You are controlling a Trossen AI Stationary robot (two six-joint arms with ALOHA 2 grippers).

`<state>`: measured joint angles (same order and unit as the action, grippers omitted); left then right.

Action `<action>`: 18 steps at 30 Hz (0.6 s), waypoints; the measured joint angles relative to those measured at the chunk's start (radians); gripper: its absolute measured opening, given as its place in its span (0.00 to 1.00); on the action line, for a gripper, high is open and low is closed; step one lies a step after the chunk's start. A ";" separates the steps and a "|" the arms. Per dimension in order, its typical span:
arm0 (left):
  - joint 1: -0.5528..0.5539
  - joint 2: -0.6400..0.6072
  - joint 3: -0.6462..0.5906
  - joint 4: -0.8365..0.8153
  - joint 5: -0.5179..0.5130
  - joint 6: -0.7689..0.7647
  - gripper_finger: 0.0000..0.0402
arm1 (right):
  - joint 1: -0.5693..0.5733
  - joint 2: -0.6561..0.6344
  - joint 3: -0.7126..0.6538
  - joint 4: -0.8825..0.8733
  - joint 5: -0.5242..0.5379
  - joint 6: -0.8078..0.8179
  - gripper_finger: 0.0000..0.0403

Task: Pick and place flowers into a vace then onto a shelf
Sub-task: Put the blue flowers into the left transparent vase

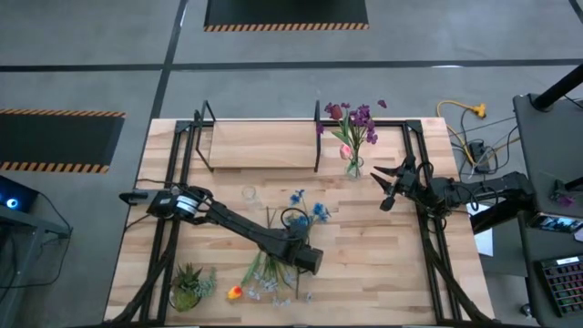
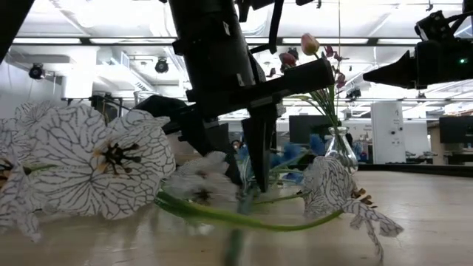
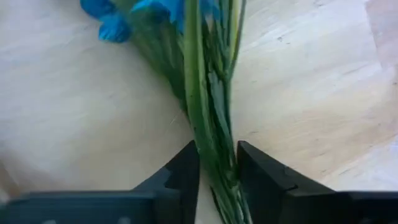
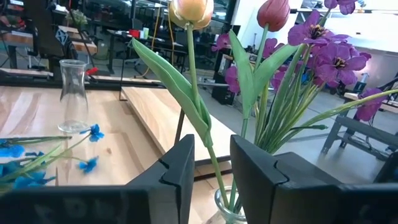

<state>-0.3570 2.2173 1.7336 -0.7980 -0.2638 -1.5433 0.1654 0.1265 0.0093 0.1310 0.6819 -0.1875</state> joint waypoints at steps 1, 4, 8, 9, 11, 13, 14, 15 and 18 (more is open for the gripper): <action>0.001 0.000 0.000 0.002 -0.001 0.013 0.19 | 0.000 0.000 0.000 0.000 0.000 0.000 0.24; 0.005 -0.001 0.000 0.009 -0.006 0.021 0.11 | 0.000 0.000 0.000 0.000 0.000 0.000 0.23; 0.009 -0.019 -0.001 0.008 -0.007 0.056 0.02 | 0.000 0.000 0.000 0.000 0.000 0.000 0.22; 0.010 -0.027 -0.001 0.006 -0.006 0.068 0.02 | 0.000 0.000 0.000 0.000 0.000 0.000 0.22; 0.013 -0.048 -0.001 0.002 -0.006 0.089 0.02 | 0.000 0.000 0.000 0.000 0.000 0.000 0.21; 0.018 -0.070 -0.001 0.001 -0.007 0.114 0.02 | 0.000 0.000 0.000 0.000 0.000 0.000 0.20; 0.020 -0.084 -0.001 0.001 -0.008 0.125 0.02 | 0.000 0.000 0.000 0.000 0.000 0.000 0.20; 0.022 -0.099 -0.001 0.001 -0.018 0.141 0.02 | 0.000 0.000 0.000 0.000 0.000 0.000 0.20; 0.023 -0.146 -0.001 -0.002 -0.032 0.229 0.01 | 0.000 0.000 0.000 0.000 0.000 0.000 0.20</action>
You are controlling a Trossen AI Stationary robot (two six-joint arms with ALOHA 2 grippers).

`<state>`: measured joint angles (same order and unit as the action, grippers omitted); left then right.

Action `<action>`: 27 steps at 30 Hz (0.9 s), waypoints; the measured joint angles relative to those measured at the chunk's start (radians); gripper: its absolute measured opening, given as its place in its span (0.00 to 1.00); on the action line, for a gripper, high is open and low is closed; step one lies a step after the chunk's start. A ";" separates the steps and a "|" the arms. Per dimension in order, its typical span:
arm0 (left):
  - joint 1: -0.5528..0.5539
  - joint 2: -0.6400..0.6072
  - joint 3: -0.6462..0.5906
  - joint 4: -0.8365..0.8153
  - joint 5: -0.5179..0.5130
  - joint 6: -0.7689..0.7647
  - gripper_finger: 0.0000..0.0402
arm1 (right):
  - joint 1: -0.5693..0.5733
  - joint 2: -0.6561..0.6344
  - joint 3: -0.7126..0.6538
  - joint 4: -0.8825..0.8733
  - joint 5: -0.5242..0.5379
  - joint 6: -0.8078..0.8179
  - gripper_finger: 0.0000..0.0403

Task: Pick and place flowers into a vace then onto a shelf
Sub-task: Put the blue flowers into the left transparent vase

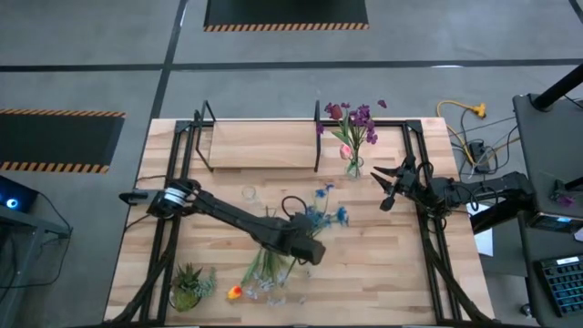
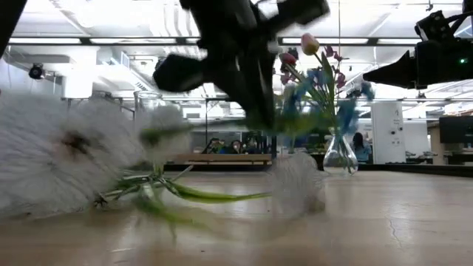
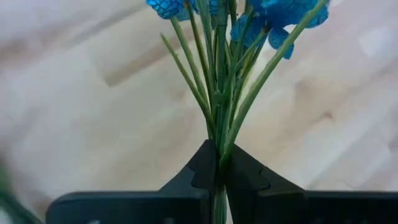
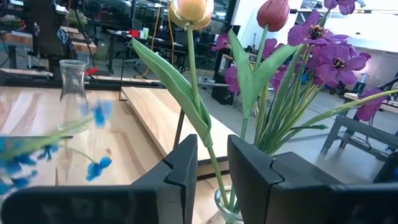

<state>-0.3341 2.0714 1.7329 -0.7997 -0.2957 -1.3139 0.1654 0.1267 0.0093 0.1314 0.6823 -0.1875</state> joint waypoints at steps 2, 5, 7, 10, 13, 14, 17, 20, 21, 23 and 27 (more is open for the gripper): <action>0.000 -0.040 0.000 -0.005 0.000 0.096 0.01 | 0.000 0.000 0.000 0.000 0.001 0.000 0.20; -0.007 -0.114 0.000 -0.008 -0.018 0.213 0.00 | 0.000 0.000 0.000 0.000 0.001 0.000 0.21; -0.016 -0.165 0.000 -0.006 -0.069 0.298 0.00 | 0.000 0.000 0.000 0.000 0.001 0.000 0.21; -0.043 -0.232 0.000 -0.004 -0.210 0.433 0.00 | 0.000 0.000 0.000 0.000 0.001 0.000 0.21; -0.076 -0.291 -0.004 -0.004 -0.381 0.505 0.00 | 0.000 0.000 0.000 0.000 0.001 0.000 0.20; -0.087 -0.308 -0.009 -0.003 -0.433 0.522 0.00 | 0.000 0.000 0.000 0.000 0.001 0.000 0.20; -0.106 -0.345 -0.037 -0.004 -0.548 0.562 0.00 | 0.000 0.000 0.000 0.000 0.001 0.000 0.18; -0.111 -0.367 -0.080 0.011 -0.608 0.591 0.00 | 0.000 0.000 0.000 0.000 0.001 0.000 0.17; -0.111 -0.376 -0.101 0.038 -0.615 0.617 0.00 | 0.000 0.000 0.000 0.000 0.001 0.000 0.17; -0.111 -0.400 -0.158 0.117 -0.621 0.693 0.00 | 0.000 -0.001 0.000 0.000 0.001 0.000 0.17; -0.103 -0.468 -0.317 0.388 -0.555 0.883 0.00 | 0.000 -0.001 0.000 0.000 0.001 0.000 0.17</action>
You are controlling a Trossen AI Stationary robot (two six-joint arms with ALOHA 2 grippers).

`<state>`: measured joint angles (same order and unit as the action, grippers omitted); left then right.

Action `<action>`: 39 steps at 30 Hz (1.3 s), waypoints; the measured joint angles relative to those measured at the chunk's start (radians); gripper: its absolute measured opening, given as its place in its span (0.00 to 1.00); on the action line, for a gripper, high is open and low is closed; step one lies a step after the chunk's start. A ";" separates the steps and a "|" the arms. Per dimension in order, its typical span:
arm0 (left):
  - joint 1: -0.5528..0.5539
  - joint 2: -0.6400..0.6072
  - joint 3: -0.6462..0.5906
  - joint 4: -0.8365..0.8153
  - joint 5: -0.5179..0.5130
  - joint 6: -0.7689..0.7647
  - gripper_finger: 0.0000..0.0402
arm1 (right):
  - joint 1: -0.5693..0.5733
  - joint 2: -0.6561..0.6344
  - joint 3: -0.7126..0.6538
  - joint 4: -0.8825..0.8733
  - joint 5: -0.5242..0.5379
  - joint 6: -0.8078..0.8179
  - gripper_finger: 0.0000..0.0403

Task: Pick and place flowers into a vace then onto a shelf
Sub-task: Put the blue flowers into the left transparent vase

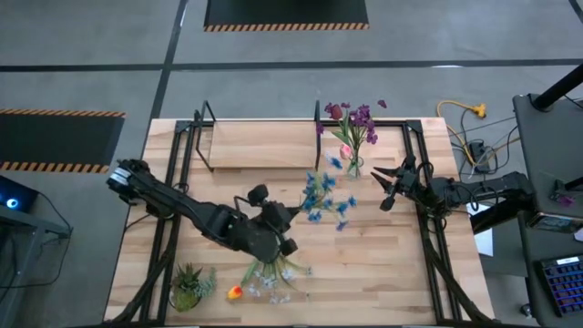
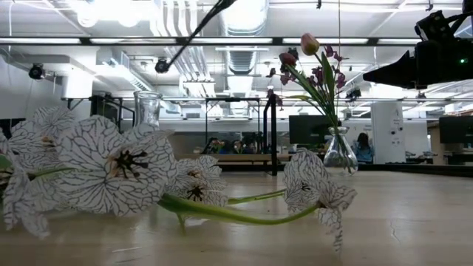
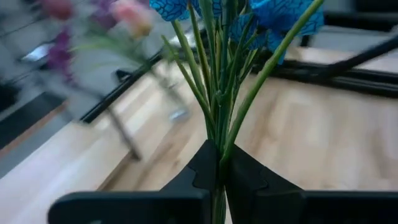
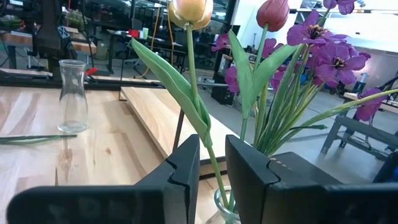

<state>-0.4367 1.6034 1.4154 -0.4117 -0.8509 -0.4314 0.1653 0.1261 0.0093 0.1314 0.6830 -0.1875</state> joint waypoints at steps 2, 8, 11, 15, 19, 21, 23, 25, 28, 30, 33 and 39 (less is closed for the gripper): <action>0.010 -0.048 -0.101 0.191 0.064 0.118 0.00 | 0.000 0.000 0.000 0.000 0.000 0.000 0.17; 0.051 -0.217 -0.399 0.701 0.229 0.388 0.00 | 0.000 0.000 0.000 0.000 0.000 0.000 0.17; 0.072 -0.307 -0.515 0.826 0.233 0.456 0.00 | 0.000 0.001 0.000 -0.001 0.000 0.000 0.17; 0.091 -0.409 -0.630 0.922 0.279 0.520 0.00 | 0.000 0.001 0.000 -0.001 0.000 0.000 0.17; 0.091 -0.497 -0.691 0.948 0.301 0.571 0.00 | 0.000 0.001 0.000 0.000 0.000 -0.007 0.17; 0.091 -0.533 -0.711 0.947 0.301 0.575 0.00 | 0.000 0.001 0.000 0.000 0.000 -0.025 0.17; 0.091 -0.568 -0.732 0.941 0.301 0.605 0.00 | 0.000 0.001 0.000 0.000 0.000 -0.030 0.17; 0.091 -0.607 -0.758 0.938 0.301 0.625 0.00 | 0.000 0.001 0.000 0.000 0.000 -0.030 0.17; 0.091 -0.660 -0.792 0.907 0.301 0.640 0.00 | 0.000 0.001 0.000 0.000 0.000 -0.031 0.17; 0.091 -0.691 -0.822 0.899 0.300 0.640 0.00 | 0.000 0.001 0.000 0.000 0.000 -0.031 0.17; 0.091 -0.727 -0.859 0.900 0.296 0.640 0.00 | 0.000 0.001 0.000 0.000 0.000 -0.031 0.17; 0.091 -0.766 -0.905 0.905 0.220 0.694 0.00 | 0.000 0.001 0.000 0.000 0.000 -0.034 0.17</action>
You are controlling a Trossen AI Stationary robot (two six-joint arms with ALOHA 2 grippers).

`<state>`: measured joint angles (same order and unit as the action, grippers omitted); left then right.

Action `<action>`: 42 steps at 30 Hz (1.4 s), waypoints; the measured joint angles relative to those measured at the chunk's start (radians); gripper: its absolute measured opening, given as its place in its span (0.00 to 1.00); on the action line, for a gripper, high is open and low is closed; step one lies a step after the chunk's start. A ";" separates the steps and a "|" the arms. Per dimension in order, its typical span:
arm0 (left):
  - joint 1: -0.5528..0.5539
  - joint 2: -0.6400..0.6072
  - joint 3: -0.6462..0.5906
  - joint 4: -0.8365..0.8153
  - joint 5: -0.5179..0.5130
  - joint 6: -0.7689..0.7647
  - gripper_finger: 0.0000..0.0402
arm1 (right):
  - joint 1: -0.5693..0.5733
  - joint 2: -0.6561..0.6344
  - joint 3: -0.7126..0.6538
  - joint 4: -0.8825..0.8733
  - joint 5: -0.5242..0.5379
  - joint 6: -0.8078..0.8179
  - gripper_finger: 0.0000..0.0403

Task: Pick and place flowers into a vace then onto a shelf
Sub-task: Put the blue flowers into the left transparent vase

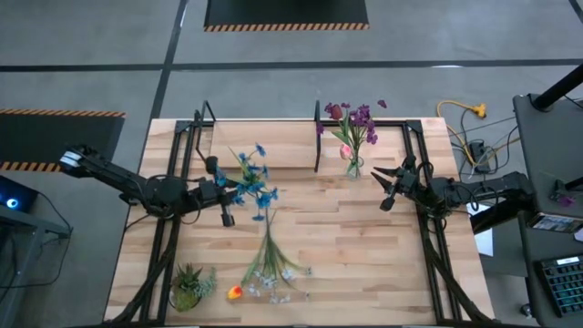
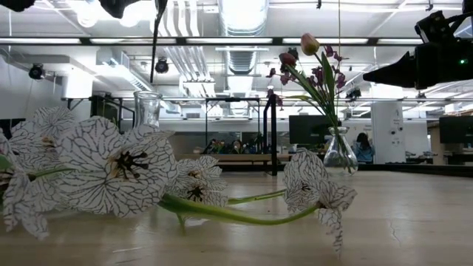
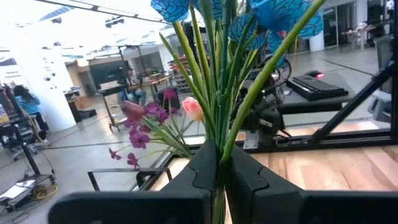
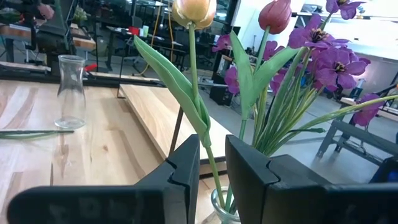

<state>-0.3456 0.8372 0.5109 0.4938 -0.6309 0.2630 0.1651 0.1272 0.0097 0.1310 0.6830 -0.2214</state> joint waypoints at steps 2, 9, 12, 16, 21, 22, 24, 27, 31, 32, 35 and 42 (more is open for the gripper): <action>0.001 -0.004 -0.009 0.003 0.000 0.001 0.00 | 0.000 0.000 0.000 0.000 0.000 0.000 0.17; 0.000 -0.001 -0.043 0.002 -0.038 -0.030 0.00 | 0.000 0.000 0.000 0.000 0.000 0.000 0.17; 0.001 -0.001 -0.062 0.003 -0.067 -0.053 0.00 | 0.000 0.000 0.000 0.000 0.000 0.000 0.17; 0.003 -0.001 -0.092 0.016 -0.112 -0.088 0.00 | 0.000 0.000 0.000 0.000 0.000 0.000 0.17; 0.023 -0.001 -0.169 0.157 -0.112 -0.123 0.00 | 0.000 0.000 0.000 0.001 0.000 0.000 0.17; 0.026 0.000 -0.189 0.193 -0.112 -0.124 0.00 | 0.000 0.000 0.000 0.001 0.000 0.000 0.17; 0.027 0.000 -0.233 0.269 -0.113 -0.127 0.00 | 0.000 0.000 0.000 0.002 0.000 -0.001 0.17; 0.027 0.000 -0.293 0.352 -0.113 -0.134 0.00 | 0.000 0.000 0.000 0.002 0.000 -0.013 0.17; 0.027 0.000 -0.355 0.406 -0.113 -0.155 0.00 | 0.000 0.000 0.000 0.002 0.000 -0.016 0.17; 0.027 0.000 -0.367 0.411 -0.113 -0.168 0.00 | 0.000 0.000 0.000 0.004 0.000 -0.019 0.17; 0.027 0.000 -0.391 0.414 -0.113 -0.199 0.00 | 0.000 0.000 0.000 0.008 0.000 -0.024 0.17; 0.027 0.000 -0.406 0.413 -0.108 -0.226 0.00 | 0.000 0.000 0.000 0.019 0.000 -0.045 0.17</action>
<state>-0.3191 0.8371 0.1047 0.9071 -0.7389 0.0366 0.1651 0.1268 0.0097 0.1496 0.6830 -0.2665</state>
